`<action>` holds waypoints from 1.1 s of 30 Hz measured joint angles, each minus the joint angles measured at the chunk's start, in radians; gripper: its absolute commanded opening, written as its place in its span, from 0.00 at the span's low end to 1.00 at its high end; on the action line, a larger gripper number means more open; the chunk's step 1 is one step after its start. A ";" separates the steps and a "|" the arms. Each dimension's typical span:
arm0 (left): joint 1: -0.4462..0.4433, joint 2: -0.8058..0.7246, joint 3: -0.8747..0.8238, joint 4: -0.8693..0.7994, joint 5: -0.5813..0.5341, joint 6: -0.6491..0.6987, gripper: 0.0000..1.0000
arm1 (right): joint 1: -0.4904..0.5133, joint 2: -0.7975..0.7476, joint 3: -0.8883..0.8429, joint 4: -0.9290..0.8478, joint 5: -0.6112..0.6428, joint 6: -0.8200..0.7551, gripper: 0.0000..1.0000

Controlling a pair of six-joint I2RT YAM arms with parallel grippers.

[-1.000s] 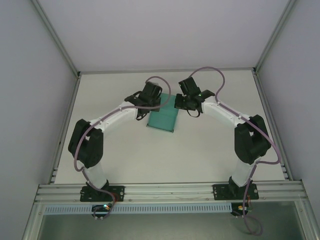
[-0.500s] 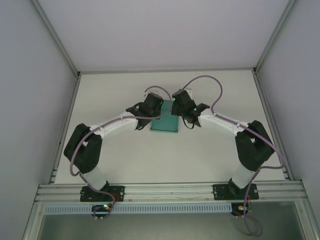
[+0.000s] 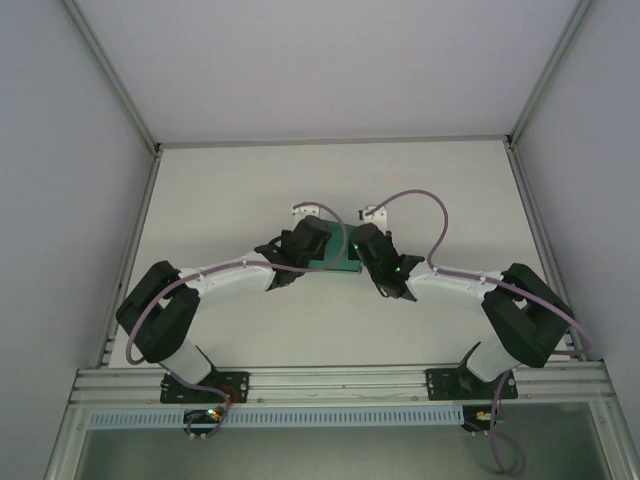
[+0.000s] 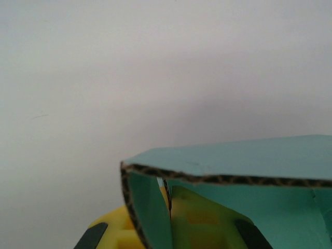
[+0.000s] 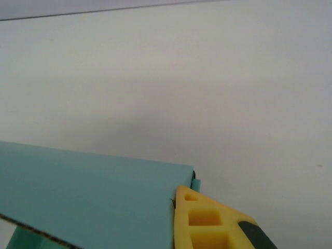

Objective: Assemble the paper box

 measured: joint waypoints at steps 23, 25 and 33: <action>-0.111 -0.273 -0.207 -0.184 0.140 -0.105 0.81 | 0.115 -0.015 -0.217 0.333 -0.042 -0.350 0.00; -0.111 -0.344 -0.217 -0.222 0.151 -0.121 0.89 | 0.116 -0.014 -0.227 0.344 -0.043 -0.362 0.00; -0.055 -0.631 -0.220 -0.427 0.174 -0.232 1.00 | 0.122 -0.002 -0.263 0.402 -0.054 -0.400 0.00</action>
